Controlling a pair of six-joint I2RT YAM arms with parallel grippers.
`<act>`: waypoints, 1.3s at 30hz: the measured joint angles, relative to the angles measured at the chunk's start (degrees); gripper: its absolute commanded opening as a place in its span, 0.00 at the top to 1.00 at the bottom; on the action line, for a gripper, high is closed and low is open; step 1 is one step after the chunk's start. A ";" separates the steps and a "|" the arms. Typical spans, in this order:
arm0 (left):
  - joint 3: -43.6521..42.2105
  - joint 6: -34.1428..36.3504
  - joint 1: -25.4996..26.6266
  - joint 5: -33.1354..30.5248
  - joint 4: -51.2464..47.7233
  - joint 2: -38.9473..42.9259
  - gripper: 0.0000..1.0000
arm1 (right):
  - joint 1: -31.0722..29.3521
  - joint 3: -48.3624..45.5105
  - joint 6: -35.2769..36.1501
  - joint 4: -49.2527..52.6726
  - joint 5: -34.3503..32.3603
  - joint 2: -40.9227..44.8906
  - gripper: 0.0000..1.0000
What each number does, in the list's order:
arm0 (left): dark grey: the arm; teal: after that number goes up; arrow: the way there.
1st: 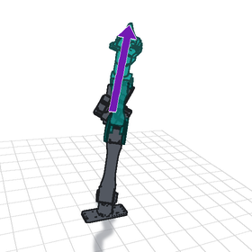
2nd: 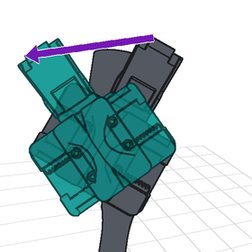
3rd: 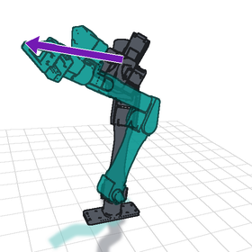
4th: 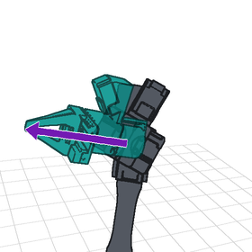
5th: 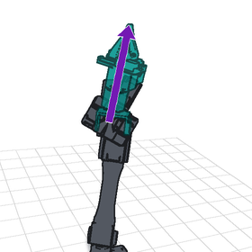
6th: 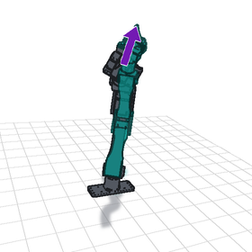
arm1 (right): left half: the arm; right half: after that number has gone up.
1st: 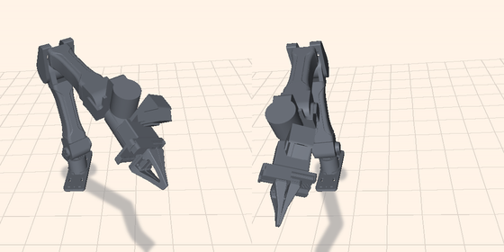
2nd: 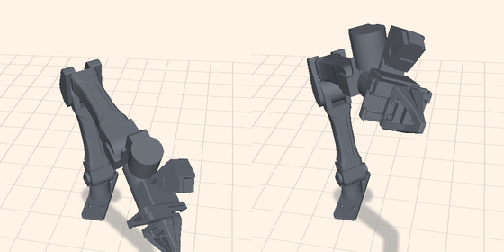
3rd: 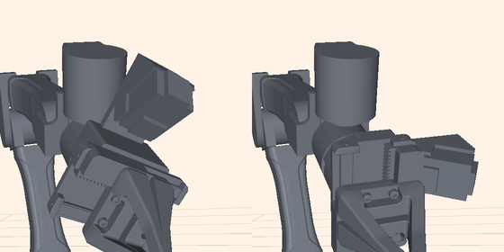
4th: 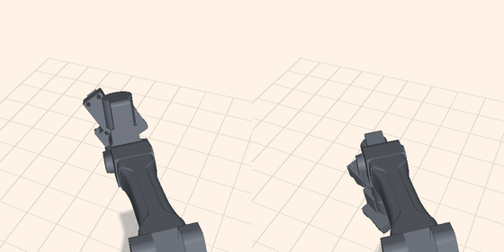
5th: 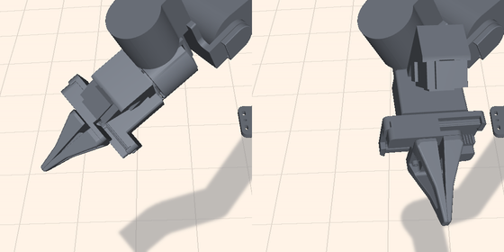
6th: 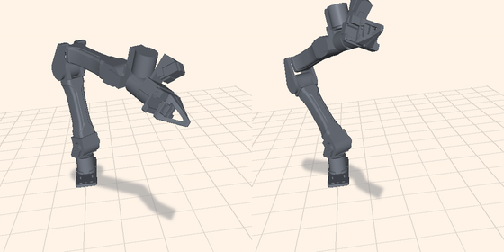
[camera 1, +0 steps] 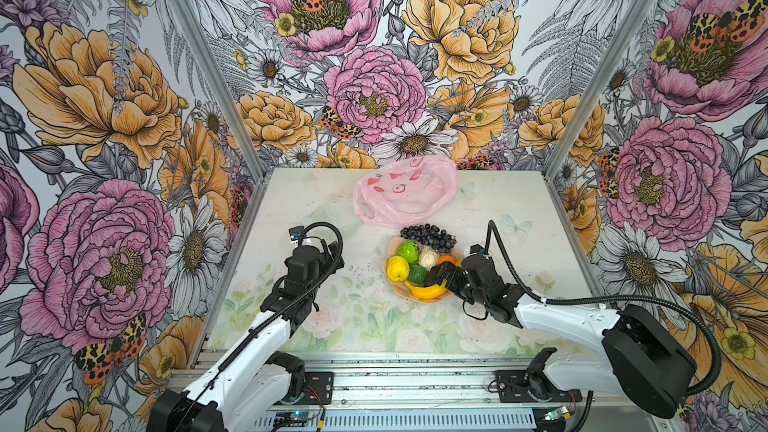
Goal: Take the fake fruits out of the plastic bag
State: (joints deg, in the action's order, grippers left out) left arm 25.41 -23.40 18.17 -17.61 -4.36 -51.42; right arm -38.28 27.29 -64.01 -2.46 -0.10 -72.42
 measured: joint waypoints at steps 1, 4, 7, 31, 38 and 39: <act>0.00 0.00 0.00 0.00 0.00 -0.09 0.01 | 0.00 0.00 0.35 0.66 0.02 0.35 0.00; 0.00 0.00 0.00 0.02 0.13 -0.46 0.01 | 0.48 -0.17 1.62 2.12 0.28 1.86 0.01; 0.00 0.00 -0.07 0.00 0.22 -0.83 0.01 | 1.31 -0.98 3.67 4.50 0.66 5.86 0.00; -1.05 11.52 -10.73 -14.73 24.41 -15.06 0.01 | 26.18 0.83 43.76 4.61 -19.21 20.15 0.00; -1.11 16.52 -13.86 -7.65 32.24 -26.58 0.01 | 30.14 -5.01 53.51 -13.86 -19.41 5.49 0.00; -1.11 16.87 -14.97 -5.40 33.24 -26.99 0.01 | 30.25 -5.57 54.47 -16.55 -18.78 3.72 0.01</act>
State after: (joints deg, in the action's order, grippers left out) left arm 24.29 -6.52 3.20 -23.00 28.88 -78.41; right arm -8.03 21.71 -9.54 -19.00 -18.87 -68.71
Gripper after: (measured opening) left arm 0.986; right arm 0.995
